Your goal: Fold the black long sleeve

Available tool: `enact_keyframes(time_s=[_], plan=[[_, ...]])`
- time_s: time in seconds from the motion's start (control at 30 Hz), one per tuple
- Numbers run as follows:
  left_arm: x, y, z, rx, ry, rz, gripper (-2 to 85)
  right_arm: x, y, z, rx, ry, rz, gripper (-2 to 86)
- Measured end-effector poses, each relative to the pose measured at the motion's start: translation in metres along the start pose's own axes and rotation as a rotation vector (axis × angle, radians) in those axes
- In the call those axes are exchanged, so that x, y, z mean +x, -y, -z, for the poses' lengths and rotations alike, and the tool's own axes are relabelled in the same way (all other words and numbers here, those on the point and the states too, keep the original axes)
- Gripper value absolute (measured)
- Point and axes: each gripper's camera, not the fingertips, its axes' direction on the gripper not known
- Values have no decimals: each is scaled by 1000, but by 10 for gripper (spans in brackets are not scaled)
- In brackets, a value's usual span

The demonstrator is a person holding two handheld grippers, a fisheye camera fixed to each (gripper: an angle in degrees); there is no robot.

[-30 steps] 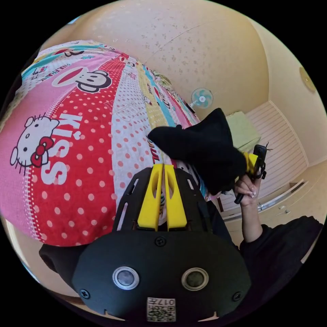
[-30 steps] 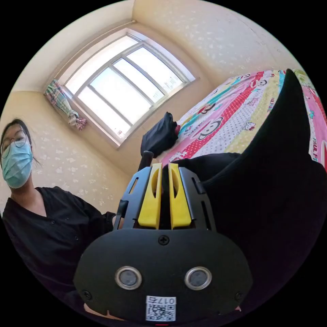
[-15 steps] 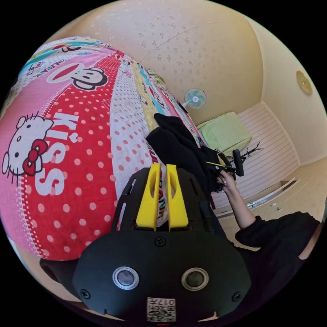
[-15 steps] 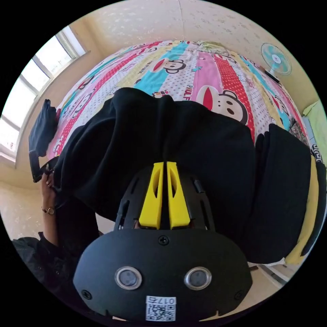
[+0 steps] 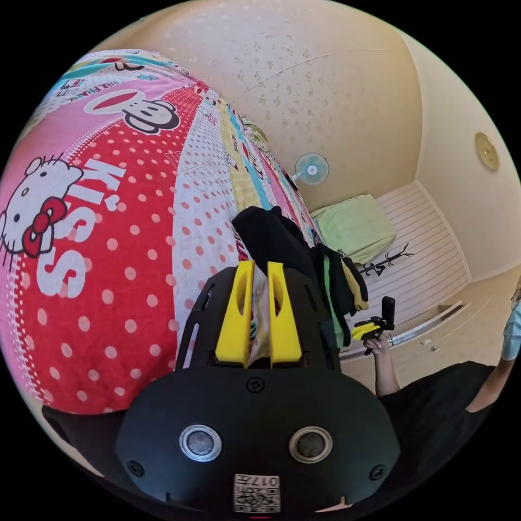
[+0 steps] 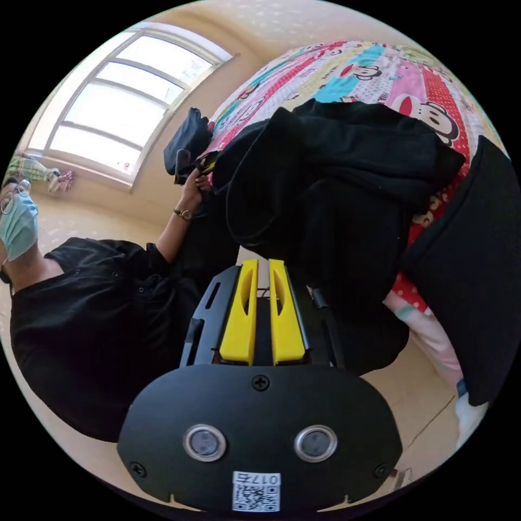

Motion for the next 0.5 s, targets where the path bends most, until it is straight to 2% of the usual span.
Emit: enact_keyframes(time_s=[0.13, 0.27, 0.4, 0.5], plan=[[29, 17, 12, 26, 55, 23, 87, 0, 17, 54, 246, 1, 15, 64], [69, 75, -12, -139, 136, -73, 98, 3, 68, 80, 247, -175, -17, 86], [107, 144, -81, -316, 266, -212, 100, 23, 143, 87, 225, -317, -56, 95], [103, 168, -150, -503, 365, -230, 102, 50, 193, 76, 172, -407, -134, 103]])
